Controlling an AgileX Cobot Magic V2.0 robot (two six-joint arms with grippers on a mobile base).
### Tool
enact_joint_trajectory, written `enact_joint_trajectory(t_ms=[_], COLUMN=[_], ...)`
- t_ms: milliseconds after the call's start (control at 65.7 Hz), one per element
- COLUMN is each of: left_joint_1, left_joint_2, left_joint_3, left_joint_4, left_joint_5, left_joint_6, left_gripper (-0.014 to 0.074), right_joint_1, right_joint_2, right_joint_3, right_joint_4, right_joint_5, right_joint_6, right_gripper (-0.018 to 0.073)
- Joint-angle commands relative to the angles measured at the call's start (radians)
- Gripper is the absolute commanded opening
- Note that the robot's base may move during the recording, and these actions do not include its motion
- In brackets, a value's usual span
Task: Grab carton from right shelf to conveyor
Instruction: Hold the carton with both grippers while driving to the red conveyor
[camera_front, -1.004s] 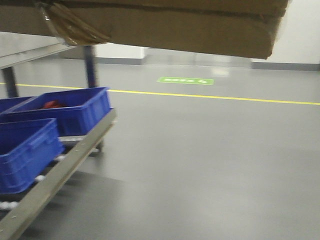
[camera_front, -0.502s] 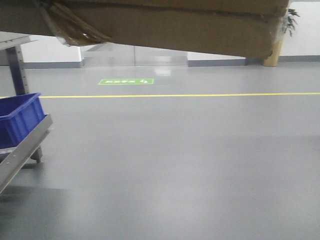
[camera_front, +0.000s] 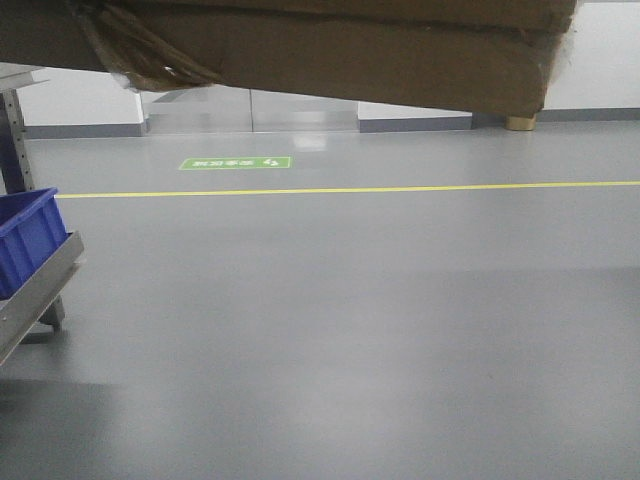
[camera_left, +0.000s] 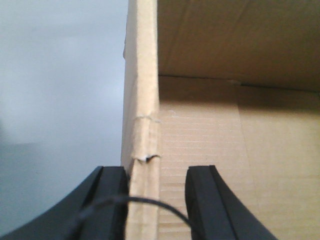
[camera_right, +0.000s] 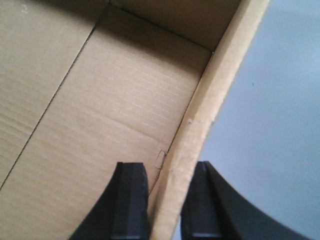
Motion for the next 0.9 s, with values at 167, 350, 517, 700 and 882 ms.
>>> enact_joint_trajectory(t_ms=[167, 350, 517, 700, 882], left_joint_1=[-0.021, -0.021, -0.021, -0.021, -0.021], left_joint_2=[-0.012, -0.012, -0.012, -0.012, -0.012], left_joint_3=[-0.004, -0.004, -0.004, -0.004, -0.004], left_joint_4=[-0.088, -0.088, -0.088, -0.088, -0.088], left_joint_5=[-0.098, -0.098, -0.098, -0.098, -0.098], left_joint_6=[0.016, 0.016, 0.016, 0.016, 0.016], left_gripper=[-0.0006, -0.0006, -0.0006, -0.0006, -0.0006], right_joint_1=[0.012, 0.012, 0.012, 0.012, 0.012], right_joint_2=[-0.011, -0.011, -0.011, -0.011, -0.011], right_joint_3=[-0.006, -0.006, -0.006, -0.006, -0.006], right_joint_4=[0.108, 0.108, 0.108, 0.11, 0.11], right_joint_5=[-0.076, -0.076, -0.076, -0.076, -0.076], right_joint_6=[-0.026, -0.026, -0.026, -0.026, -0.026], right_gripper=[-0.0069, -0.0069, -0.0069, -0.0069, -0.0069])
